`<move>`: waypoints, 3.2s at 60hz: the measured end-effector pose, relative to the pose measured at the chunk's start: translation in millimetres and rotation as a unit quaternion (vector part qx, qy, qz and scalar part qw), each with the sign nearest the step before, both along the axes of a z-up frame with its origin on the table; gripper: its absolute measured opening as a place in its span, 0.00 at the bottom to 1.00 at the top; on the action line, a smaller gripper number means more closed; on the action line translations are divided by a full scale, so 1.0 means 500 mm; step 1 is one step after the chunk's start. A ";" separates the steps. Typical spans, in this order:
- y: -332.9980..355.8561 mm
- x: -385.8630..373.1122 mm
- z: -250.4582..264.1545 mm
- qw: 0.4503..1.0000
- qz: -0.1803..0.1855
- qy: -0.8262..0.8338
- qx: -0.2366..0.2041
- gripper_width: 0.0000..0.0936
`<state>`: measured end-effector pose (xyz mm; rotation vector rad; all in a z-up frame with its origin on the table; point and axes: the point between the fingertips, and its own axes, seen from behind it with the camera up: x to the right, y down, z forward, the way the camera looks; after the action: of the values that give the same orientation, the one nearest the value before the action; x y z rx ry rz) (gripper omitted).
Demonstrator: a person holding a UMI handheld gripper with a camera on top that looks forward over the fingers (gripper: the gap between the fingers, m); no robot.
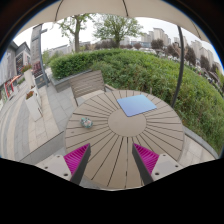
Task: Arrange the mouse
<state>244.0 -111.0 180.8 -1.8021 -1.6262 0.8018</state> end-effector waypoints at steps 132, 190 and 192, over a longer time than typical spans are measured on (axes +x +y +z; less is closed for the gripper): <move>0.275 -0.752 0.023 0.987 -0.074 0.103 0.094 0.38; 0.333 -0.355 -0.080 0.997 -0.005 -0.080 0.009 0.91; 0.329 -0.319 -0.053 0.997 -0.001 -0.076 0.016 0.91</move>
<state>84.3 53.5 154.3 -1.8802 -1.7232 0.6471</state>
